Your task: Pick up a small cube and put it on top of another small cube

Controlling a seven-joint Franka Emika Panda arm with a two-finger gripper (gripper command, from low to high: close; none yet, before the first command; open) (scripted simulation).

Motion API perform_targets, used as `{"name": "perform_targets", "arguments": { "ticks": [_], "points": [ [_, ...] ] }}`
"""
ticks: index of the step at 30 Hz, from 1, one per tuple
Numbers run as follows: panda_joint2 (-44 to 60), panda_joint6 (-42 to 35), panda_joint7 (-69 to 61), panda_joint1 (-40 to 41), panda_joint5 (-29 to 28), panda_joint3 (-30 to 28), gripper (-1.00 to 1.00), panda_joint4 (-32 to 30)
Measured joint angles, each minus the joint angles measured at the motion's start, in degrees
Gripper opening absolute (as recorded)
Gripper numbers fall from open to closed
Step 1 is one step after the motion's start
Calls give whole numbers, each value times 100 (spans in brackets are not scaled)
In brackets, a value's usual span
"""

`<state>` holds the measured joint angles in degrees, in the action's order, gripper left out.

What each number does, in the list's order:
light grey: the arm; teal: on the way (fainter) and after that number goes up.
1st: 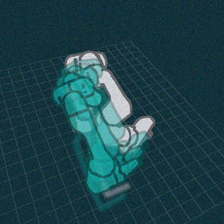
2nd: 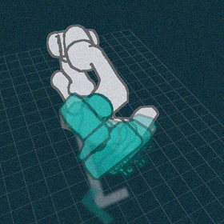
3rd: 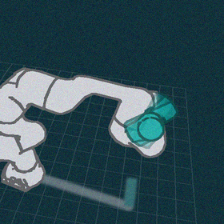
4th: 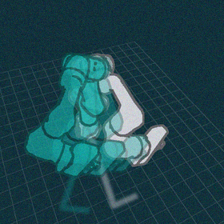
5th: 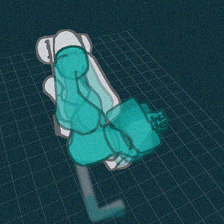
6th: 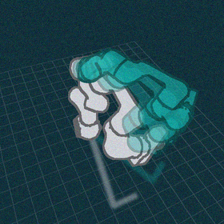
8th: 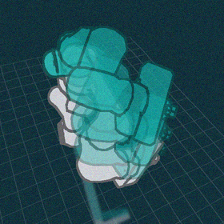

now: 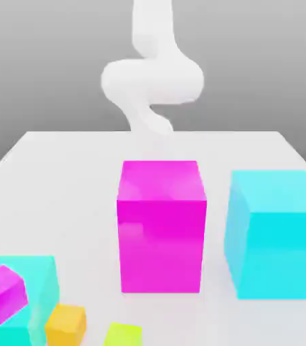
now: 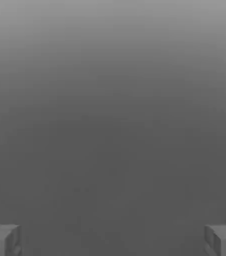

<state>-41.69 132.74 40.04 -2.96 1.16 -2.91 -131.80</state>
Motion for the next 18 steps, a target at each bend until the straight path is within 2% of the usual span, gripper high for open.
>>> {"name": "perform_targets", "arguments": {
  "ticks": [9,18],
  "points": [
    [1502,359,-2233,-945,590,-996,0,-10],
    [3013,682,-4573,-1529,1380,-1667,0,-11]
  ]
}}
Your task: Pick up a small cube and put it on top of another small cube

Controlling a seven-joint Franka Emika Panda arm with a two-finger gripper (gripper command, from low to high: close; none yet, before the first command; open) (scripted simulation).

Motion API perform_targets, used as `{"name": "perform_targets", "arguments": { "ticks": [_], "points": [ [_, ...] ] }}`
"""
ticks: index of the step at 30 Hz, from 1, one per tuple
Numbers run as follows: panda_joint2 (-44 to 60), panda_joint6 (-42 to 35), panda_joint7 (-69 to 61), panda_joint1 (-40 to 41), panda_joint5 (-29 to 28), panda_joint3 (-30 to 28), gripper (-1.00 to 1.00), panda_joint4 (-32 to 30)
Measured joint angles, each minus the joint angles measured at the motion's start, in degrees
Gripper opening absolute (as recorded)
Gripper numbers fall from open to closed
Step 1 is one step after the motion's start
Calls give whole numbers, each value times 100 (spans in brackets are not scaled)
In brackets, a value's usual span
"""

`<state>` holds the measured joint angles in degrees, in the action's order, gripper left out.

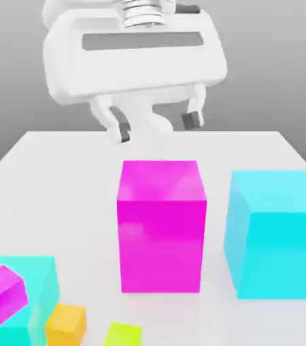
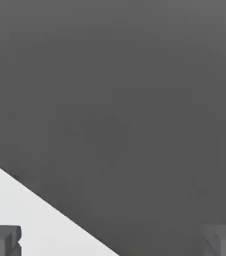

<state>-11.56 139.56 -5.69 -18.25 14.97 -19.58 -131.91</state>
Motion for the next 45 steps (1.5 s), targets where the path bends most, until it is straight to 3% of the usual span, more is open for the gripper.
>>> {"name": "perform_targets", "arguments": {
  "ticks": [10,15,21,25,26,33,38,43,45],
  "points": [
    [1621,404,-2407,-56,604,-114,0,-15],
    [2322,689,-3356,78,536,-32,0,-49],
    [3035,1098,-4221,184,61,-46,0,-116],
    [3772,1645,-4631,453,321,276,0,19],
    [3976,1797,-4719,554,433,400,-100,64],
    [4019,1819,-4739,576,452,426,-100,74],
    [3132,1173,-4443,331,-108,-31,-100,-153],
    [2338,761,-5071,732,-581,-539,-100,-500],
    [2369,856,-5326,866,-520,-570,-100,-560]
  ]
}}
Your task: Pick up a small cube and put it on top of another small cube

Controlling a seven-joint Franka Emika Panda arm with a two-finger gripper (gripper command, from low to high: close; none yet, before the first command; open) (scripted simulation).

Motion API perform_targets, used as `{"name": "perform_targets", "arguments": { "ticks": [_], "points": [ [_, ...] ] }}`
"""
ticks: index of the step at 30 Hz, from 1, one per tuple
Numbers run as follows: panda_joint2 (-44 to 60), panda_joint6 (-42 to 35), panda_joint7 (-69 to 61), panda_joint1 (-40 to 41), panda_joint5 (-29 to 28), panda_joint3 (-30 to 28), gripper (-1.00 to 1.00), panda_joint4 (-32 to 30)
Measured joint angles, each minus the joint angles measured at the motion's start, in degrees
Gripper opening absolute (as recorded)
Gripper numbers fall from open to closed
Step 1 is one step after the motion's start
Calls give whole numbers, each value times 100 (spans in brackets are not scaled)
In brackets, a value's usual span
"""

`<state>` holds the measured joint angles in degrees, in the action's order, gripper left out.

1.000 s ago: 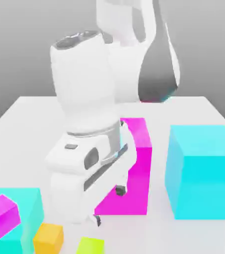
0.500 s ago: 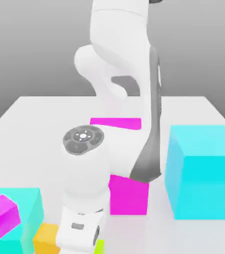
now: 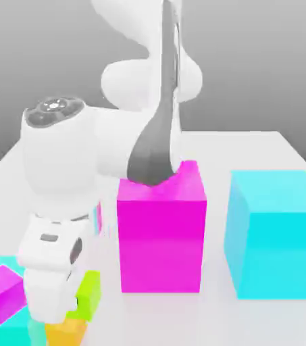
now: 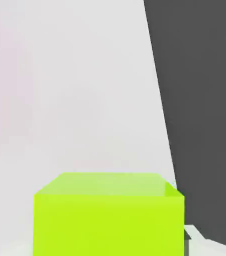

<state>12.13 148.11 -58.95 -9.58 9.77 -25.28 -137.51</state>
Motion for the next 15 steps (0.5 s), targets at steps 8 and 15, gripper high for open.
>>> {"name": "perform_targets", "arguments": {
  "ticks": [8,15],
  "points": [
    [647,566,-477,321,574,362,100,23],
    [-17,28,-60,121,-19,59,100,-24]
  ]
}}
